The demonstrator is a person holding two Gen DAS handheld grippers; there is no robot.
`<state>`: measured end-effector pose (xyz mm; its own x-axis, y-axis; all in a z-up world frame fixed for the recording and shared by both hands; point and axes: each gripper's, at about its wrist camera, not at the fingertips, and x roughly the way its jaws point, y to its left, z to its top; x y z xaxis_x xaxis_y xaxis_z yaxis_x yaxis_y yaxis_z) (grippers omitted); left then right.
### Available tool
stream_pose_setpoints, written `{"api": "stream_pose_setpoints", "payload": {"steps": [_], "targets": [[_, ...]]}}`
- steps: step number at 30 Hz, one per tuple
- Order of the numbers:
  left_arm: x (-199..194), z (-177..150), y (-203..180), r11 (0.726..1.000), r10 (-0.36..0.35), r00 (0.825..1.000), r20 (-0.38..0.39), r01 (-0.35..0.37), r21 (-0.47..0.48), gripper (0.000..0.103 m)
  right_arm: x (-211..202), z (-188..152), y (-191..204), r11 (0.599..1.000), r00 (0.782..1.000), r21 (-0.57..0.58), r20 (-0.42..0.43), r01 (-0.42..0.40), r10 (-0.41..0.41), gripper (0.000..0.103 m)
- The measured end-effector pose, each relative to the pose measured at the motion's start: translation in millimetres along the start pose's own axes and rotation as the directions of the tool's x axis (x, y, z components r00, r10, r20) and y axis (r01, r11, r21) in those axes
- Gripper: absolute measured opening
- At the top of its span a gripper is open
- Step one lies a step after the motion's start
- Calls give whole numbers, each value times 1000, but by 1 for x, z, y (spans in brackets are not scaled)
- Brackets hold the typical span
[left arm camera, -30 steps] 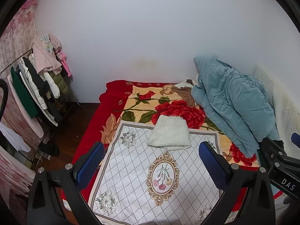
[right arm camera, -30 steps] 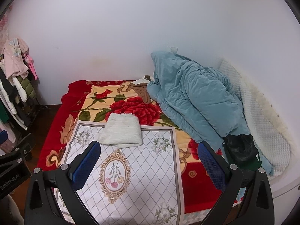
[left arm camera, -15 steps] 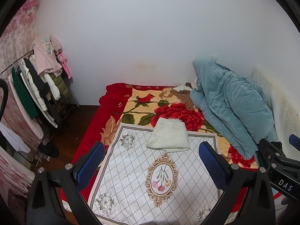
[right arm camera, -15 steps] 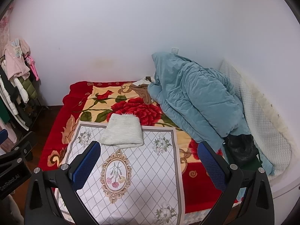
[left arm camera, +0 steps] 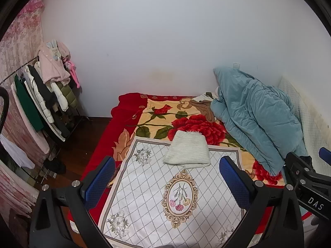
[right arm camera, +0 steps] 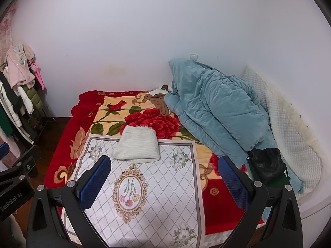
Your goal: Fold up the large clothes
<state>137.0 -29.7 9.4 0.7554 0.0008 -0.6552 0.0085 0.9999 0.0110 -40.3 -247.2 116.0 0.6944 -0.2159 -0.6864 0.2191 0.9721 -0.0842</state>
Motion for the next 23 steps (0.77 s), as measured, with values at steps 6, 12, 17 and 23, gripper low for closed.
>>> {"api": "stream_pose_setpoints", "payload": {"steps": [6,12,17,23], "targets": [[-2,0,5,1000,3,1000,6,-3,2,103,-4,0,1,1000,1000,0,5,1,-1,103],[-4,1,6,1000,4,1000,14,-4,5,103,-6,1,3,1000,1000,-1,8,0,0,103],[-4,2,7,1000,6,1000,13,-6,3,103,-6,4,4,1000,1000,1,10,-4,4,103],[-6,3,12,1000,9,1000,17,-8,-11,103,-7,6,4,1000,1000,-4,10,-5,5,103]]}}
